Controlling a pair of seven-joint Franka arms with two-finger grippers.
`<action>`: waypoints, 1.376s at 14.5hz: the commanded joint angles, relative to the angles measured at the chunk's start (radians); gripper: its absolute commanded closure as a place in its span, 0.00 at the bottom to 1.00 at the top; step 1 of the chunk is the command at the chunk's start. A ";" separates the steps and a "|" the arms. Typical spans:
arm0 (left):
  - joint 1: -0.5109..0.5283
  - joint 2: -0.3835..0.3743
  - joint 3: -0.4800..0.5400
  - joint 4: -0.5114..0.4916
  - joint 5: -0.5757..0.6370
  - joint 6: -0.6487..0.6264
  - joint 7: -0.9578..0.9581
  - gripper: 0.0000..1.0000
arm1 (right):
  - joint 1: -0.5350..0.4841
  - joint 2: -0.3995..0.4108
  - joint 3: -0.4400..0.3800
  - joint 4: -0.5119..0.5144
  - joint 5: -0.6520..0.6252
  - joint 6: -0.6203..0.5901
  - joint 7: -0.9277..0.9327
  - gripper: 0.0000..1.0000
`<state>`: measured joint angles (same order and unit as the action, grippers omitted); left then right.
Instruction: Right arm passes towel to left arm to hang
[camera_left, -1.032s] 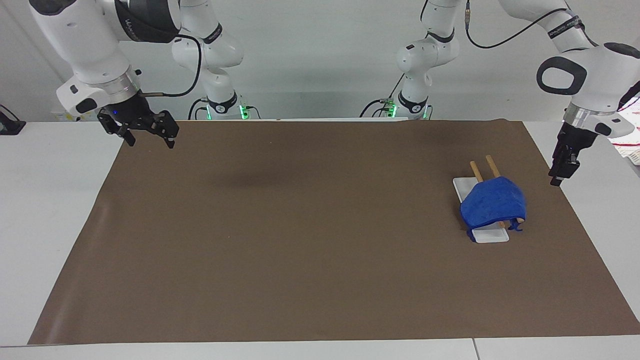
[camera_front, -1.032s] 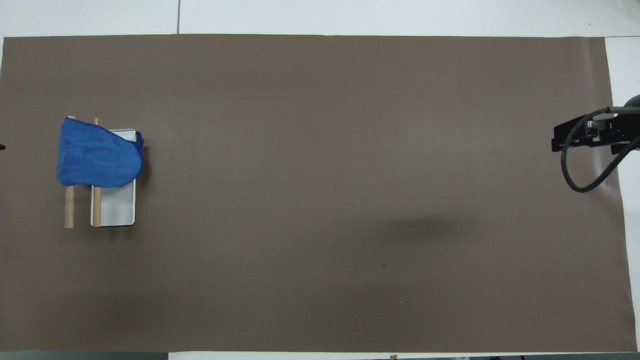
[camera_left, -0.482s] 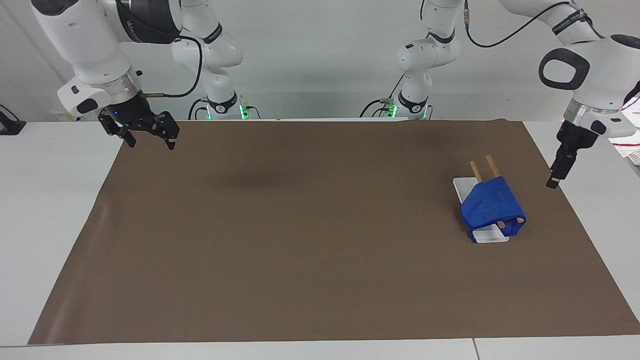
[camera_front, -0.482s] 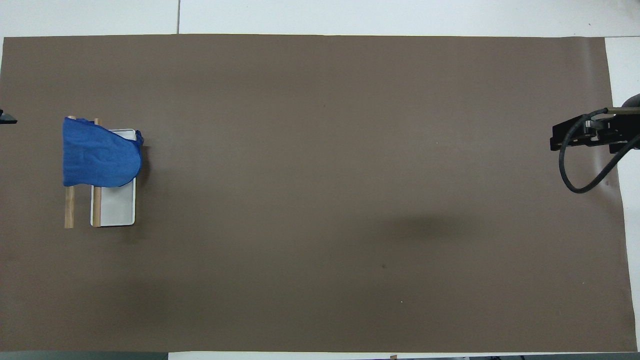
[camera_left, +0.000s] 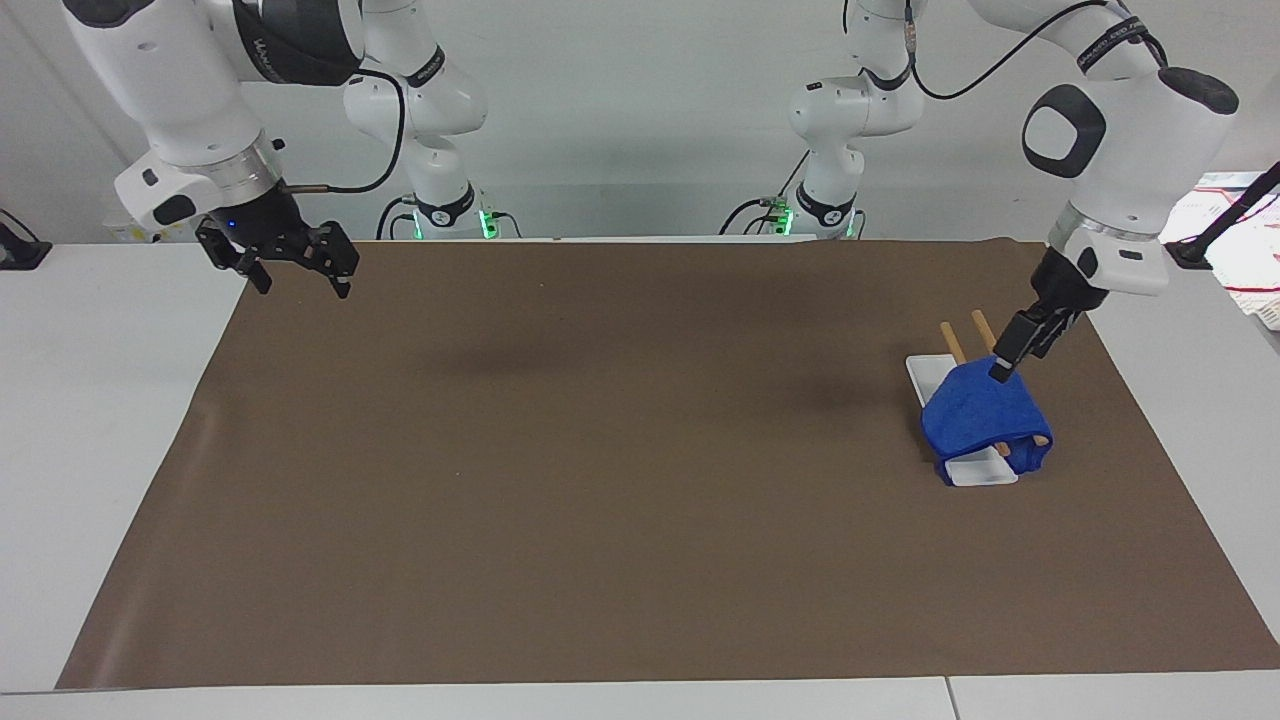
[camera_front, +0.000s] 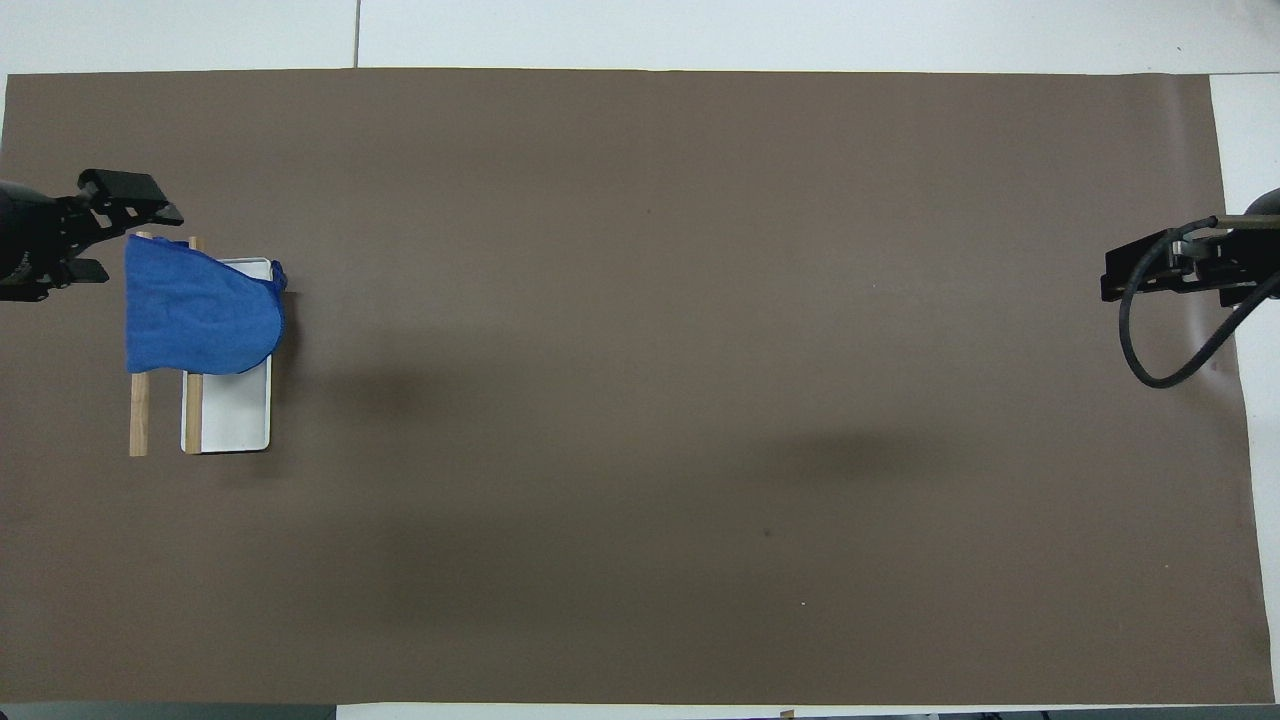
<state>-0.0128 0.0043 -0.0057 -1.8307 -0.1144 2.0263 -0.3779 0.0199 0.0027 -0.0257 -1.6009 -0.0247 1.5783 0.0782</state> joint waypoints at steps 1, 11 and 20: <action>-0.036 0.008 0.013 0.068 0.021 -0.134 0.098 0.00 | -0.009 -0.024 0.009 -0.031 -0.017 0.023 -0.017 0.00; -0.068 -0.044 0.003 0.090 0.084 -0.323 0.249 0.00 | -0.012 -0.024 0.009 -0.031 -0.017 0.025 -0.017 0.00; -0.076 -0.023 0.000 0.150 0.088 -0.379 0.289 0.00 | -0.012 -0.024 0.009 -0.034 -0.017 0.022 -0.018 0.00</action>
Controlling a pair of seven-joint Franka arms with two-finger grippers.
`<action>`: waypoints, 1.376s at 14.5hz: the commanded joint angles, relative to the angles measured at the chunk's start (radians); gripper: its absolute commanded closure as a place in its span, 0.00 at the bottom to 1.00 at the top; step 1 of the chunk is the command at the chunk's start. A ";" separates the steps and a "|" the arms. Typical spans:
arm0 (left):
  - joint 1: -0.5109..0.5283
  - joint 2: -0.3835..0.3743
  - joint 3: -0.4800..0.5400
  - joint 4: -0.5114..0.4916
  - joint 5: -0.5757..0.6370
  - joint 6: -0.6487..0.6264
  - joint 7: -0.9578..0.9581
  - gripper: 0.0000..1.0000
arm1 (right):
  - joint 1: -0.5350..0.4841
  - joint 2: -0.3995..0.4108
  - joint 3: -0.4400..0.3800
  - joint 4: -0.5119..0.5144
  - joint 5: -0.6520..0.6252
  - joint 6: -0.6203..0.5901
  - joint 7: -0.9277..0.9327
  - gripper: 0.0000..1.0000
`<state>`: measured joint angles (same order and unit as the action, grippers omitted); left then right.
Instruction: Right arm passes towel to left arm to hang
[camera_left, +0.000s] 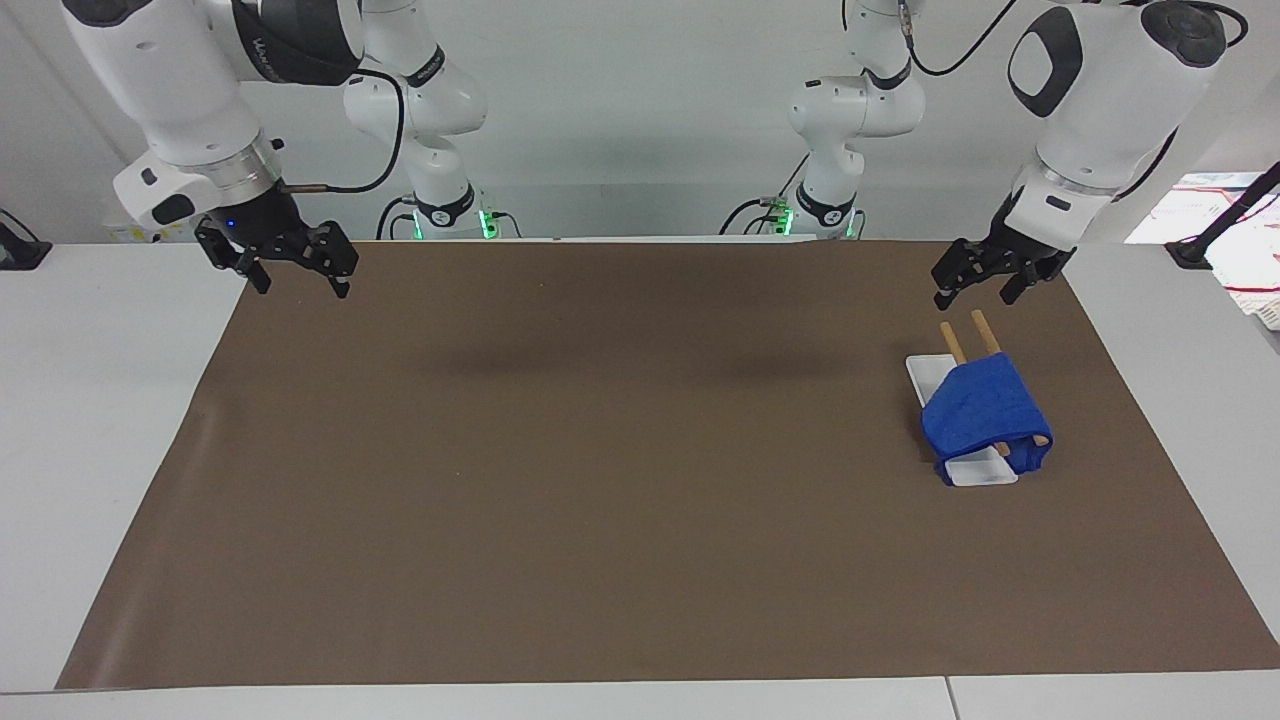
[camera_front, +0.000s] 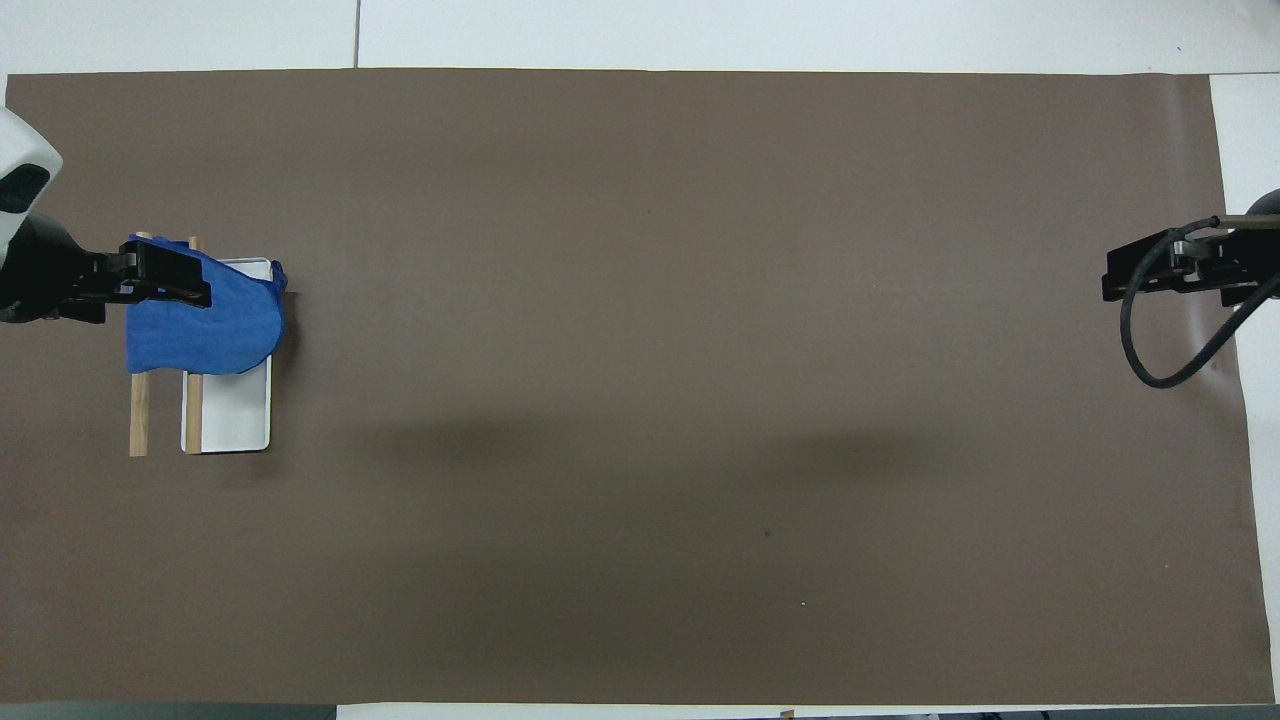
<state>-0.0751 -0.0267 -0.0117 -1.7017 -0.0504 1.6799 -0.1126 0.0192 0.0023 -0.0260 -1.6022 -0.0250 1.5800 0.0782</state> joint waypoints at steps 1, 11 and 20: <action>-0.012 0.004 0.007 0.016 0.024 -0.039 0.037 0.00 | -0.013 -0.024 0.009 -0.033 -0.016 0.020 -0.020 0.00; 0.034 -0.002 0.018 0.016 0.027 -0.059 0.103 0.00 | -0.016 -0.022 0.011 -0.028 -0.015 0.025 -0.021 0.00; 0.018 -0.001 0.013 0.016 0.061 -0.055 0.119 0.00 | -0.021 -0.022 0.011 -0.030 -0.006 0.025 -0.026 0.00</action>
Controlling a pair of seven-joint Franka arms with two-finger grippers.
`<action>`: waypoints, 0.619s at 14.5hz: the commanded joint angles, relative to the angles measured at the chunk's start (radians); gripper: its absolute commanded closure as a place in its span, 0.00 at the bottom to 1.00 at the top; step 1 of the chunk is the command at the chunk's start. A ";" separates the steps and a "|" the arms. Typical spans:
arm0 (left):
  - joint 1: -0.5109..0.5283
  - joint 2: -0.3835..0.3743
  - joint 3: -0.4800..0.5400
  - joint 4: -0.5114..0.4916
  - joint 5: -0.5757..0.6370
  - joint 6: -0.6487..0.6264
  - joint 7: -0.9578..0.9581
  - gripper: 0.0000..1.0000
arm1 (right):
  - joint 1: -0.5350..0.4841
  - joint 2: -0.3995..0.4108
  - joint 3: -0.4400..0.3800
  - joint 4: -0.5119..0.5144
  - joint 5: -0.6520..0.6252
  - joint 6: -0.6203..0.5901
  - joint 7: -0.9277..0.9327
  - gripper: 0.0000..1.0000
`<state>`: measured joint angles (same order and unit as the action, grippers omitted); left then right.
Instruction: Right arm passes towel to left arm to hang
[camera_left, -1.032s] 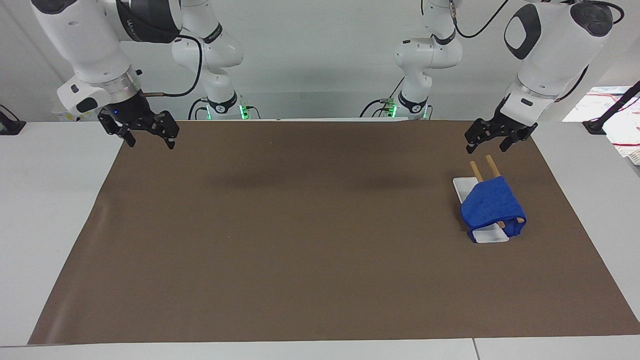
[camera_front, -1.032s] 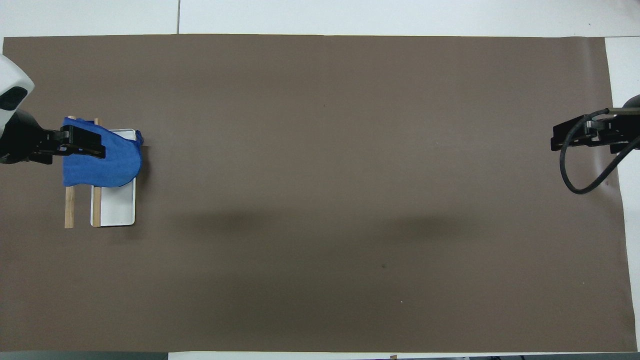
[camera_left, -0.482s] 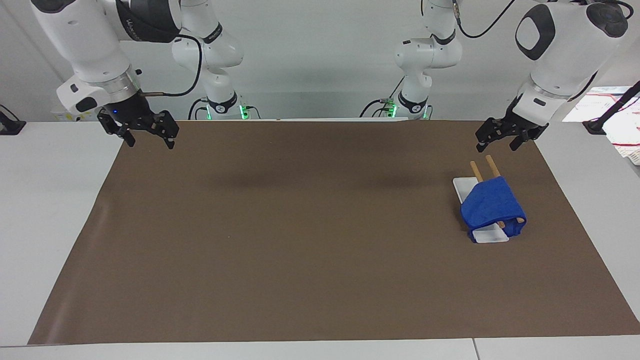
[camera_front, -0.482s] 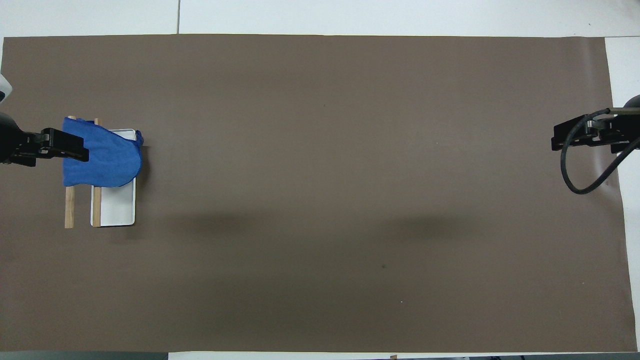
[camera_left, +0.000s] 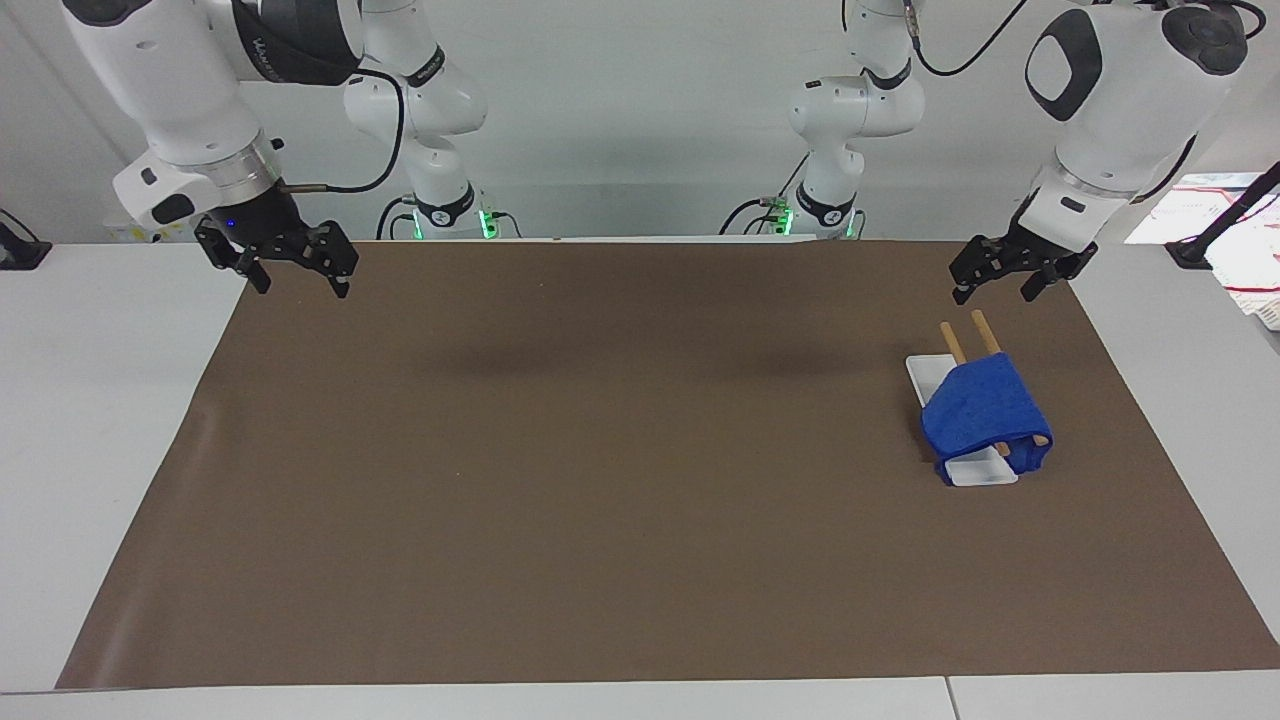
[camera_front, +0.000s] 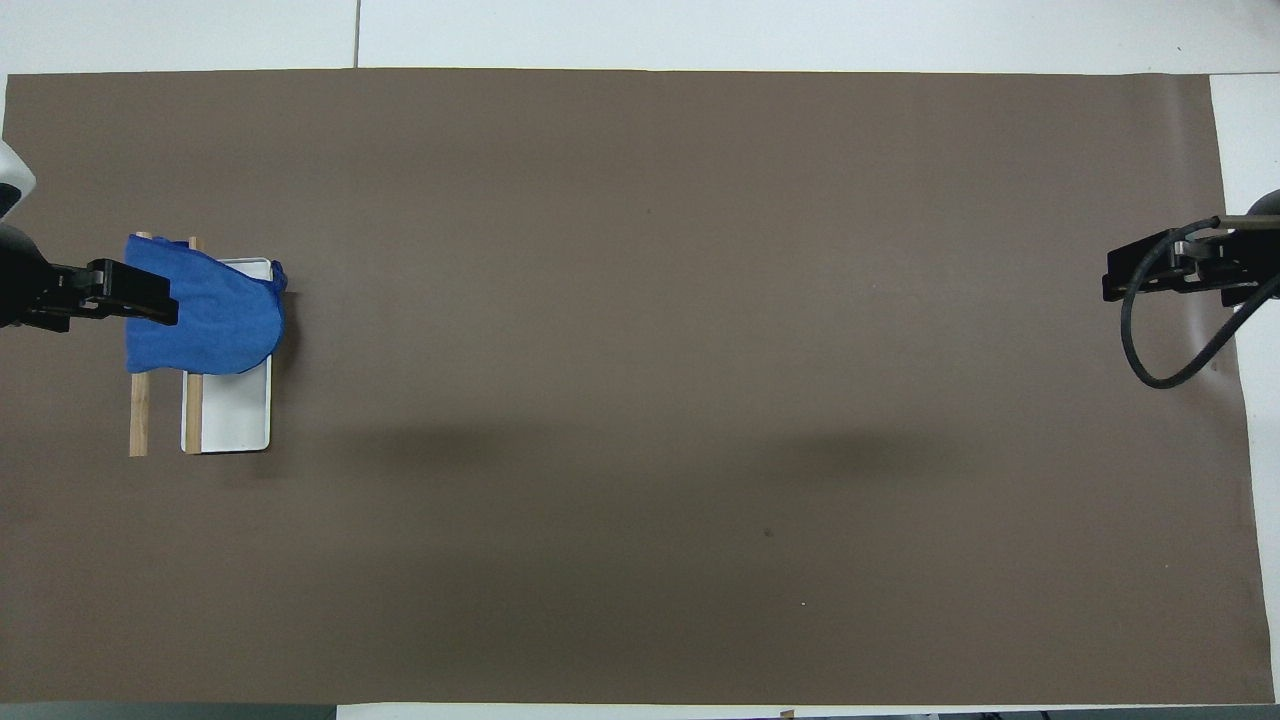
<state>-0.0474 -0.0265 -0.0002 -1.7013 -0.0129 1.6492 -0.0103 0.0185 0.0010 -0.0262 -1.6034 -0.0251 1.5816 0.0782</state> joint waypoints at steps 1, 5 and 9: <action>-0.009 -0.001 -0.001 0.015 0.024 -0.025 0.016 0.00 | -0.020 -0.021 0.009 -0.029 -0.006 0.023 -0.028 0.00; -0.009 -0.001 -0.003 0.015 0.024 -0.023 0.016 0.00 | -0.020 -0.019 0.009 -0.018 0.019 0.003 -0.032 0.00; -0.005 -0.001 -0.001 0.015 0.024 -0.017 0.015 0.00 | -0.018 -0.012 0.008 0.005 0.022 -0.008 -0.025 0.00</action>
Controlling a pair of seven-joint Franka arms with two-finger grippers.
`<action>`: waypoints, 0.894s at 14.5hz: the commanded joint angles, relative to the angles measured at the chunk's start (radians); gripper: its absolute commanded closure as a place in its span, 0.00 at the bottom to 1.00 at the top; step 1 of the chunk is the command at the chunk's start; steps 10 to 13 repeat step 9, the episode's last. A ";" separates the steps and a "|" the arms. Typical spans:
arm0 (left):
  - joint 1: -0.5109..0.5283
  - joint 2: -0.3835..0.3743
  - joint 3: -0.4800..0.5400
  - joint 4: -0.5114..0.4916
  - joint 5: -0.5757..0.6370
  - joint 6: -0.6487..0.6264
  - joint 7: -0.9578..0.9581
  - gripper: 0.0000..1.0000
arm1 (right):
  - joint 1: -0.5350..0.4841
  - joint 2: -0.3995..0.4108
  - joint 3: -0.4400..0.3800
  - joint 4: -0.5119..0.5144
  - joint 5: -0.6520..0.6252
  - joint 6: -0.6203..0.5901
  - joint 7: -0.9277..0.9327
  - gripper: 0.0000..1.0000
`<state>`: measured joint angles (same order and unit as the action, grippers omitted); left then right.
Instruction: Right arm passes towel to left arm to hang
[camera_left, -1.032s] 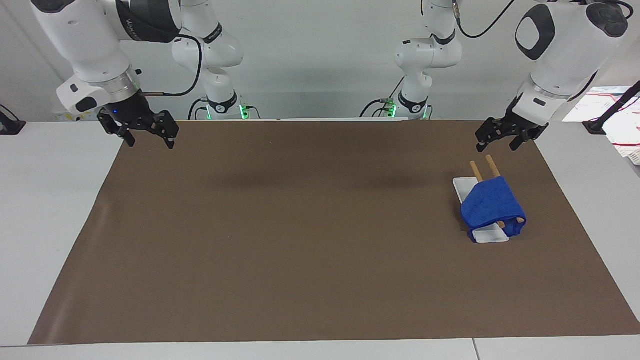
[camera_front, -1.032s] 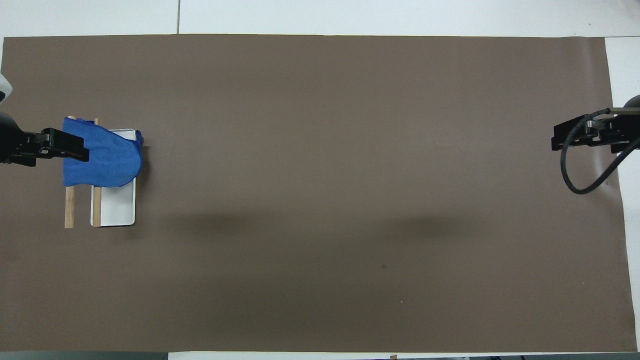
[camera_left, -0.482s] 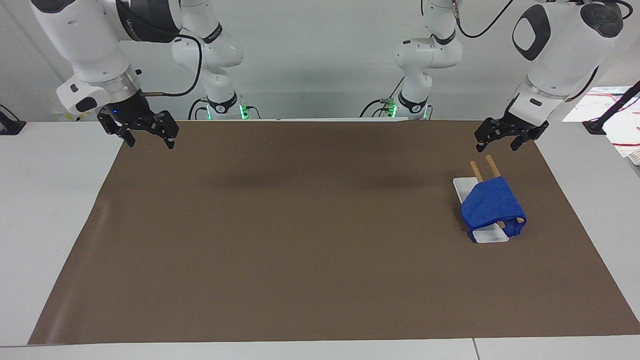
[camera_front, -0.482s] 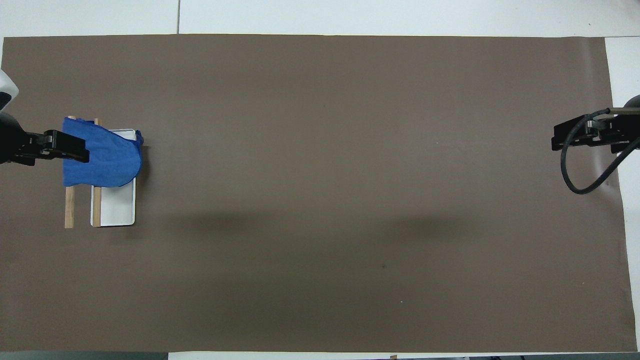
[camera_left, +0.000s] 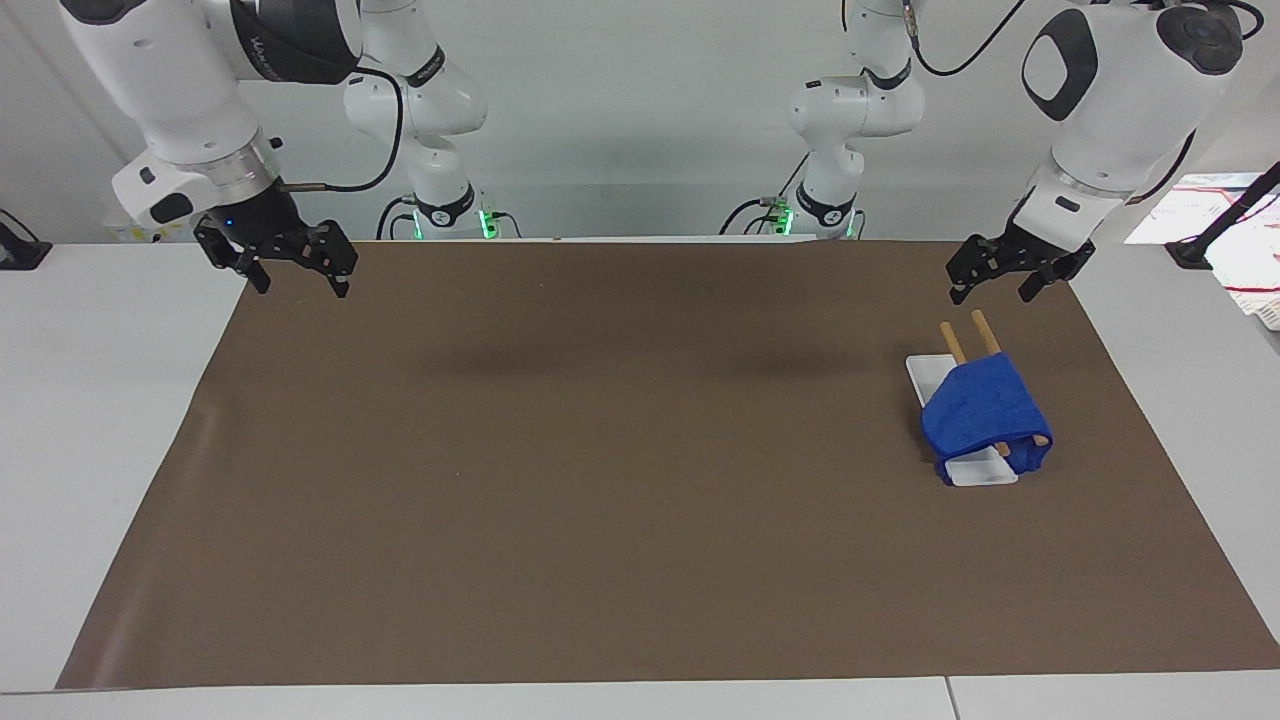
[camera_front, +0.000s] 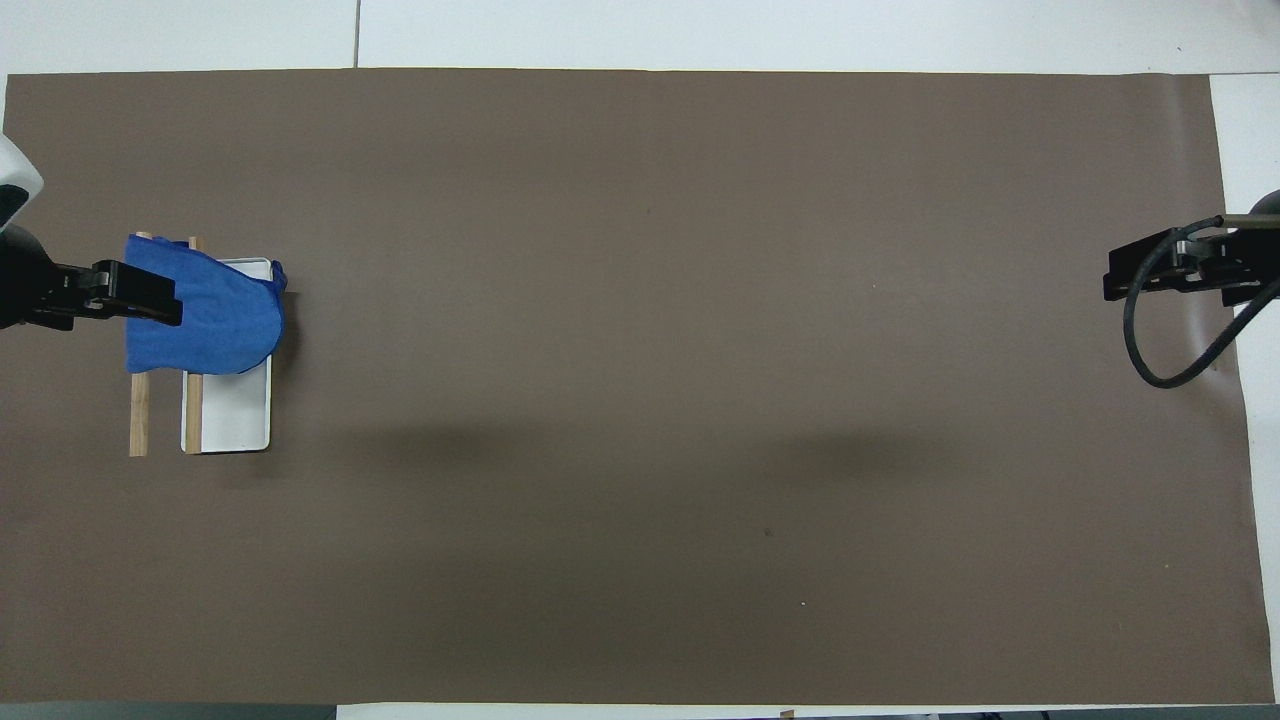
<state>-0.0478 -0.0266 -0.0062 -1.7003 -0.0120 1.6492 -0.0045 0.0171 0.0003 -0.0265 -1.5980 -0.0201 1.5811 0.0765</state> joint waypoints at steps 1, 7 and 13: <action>-0.003 -0.003 0.005 0.014 0.023 -0.017 0.009 0.00 | -0.017 -0.011 0.008 0.003 0.017 -0.024 -0.021 0.00; -0.001 -0.003 0.005 0.013 0.023 -0.019 0.008 0.00 | -0.014 -0.029 0.010 -0.028 0.017 -0.059 -0.024 0.00; 0.000 -0.003 0.005 0.013 0.021 -0.020 0.003 0.00 | -0.011 -0.029 0.010 -0.028 0.017 -0.056 -0.024 0.00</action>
